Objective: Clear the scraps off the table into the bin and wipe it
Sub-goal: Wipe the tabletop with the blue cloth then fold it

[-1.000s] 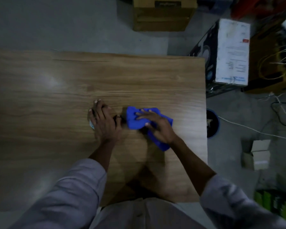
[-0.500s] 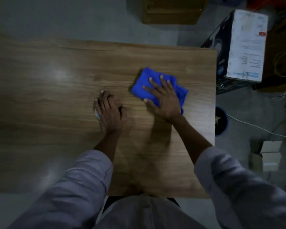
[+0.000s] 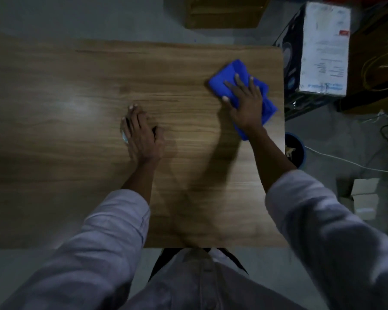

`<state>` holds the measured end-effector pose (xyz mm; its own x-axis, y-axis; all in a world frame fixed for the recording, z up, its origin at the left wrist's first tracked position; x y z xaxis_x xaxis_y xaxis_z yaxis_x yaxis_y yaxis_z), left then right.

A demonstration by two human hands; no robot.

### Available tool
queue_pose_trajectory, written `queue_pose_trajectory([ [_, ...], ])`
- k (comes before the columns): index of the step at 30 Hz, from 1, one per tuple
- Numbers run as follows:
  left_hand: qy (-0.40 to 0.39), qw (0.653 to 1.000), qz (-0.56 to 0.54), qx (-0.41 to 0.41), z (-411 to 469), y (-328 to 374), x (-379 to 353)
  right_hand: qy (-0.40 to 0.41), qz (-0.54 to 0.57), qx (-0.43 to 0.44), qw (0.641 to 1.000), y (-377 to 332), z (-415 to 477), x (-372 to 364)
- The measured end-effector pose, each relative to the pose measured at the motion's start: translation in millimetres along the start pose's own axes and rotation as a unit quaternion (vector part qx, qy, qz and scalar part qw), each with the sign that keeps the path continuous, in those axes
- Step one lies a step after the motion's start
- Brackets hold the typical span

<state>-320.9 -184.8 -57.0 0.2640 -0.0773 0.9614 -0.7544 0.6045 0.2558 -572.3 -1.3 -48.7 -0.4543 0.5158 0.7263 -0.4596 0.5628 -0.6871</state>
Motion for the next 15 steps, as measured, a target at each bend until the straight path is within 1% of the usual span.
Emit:
queue_pose_trajectory([
  [2,0.018,0.998,-0.055,0.004,-2.1,-4.7,0.9,-0.043,-0.038,0.072,0.996,-18.9,4.8,-34.6],
  [5,0.03,0.986,-0.166,0.011,-11.3,-13.7,1.5,-0.089,-0.043,0.187,0.977,-58.4,-32.3,-73.3],
  [7,0.026,0.969,-0.244,0.017,-29.0,-20.8,3.6,-0.125,-0.006,0.225,0.966,-70.7,-79.5,-88.3],
  [9,-0.013,0.957,-0.291,0.017,-54.8,-22.1,6.2,-0.174,0.039,0.247,0.952,-80.1,-141.5,-94.3],
  [11,-0.05,0.951,-0.305,0.004,-83.3,-20.9,9.1,-0.255,0.089,0.252,0.929,-91.8,-201.3,-94.8],
  [12,-0.066,0.948,-0.312,0.006,-98.7,-21.1,10.3,-0.287,0.122,0.237,0.92,-96.8,-222.4,-88.6],
  [13,-0.08,0.943,-0.324,0.008,-115.1,-21.8,11.7,-0.303,0.154,0.209,0.917,-98.3,-234.5,-78.5],
  [14,-0.086,0.939,-0.334,0.006,-131.0,-23.5,13.8,-0.292,0.181,0.174,0.923,-96.8,-236.8,-62.5],
  [15,-0.086,0.937,-0.337,0.002,-146.4,-26.2,16.0,-0.249,0.201,0.137,0.938,-90.8,-228.6,-42.0],
])
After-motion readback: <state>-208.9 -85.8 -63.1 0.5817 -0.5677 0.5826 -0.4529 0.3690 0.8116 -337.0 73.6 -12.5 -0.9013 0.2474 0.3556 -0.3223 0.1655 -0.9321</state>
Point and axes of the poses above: each hand's wrist, its own z-axis towards the middle knuckle, its own x-axis out of the back of the hand, y = z × x, the point moved 7 cm from there along z, towards the middle knuckle, and after that the axes turned 11 degrees about z, right-handed, at the moved point
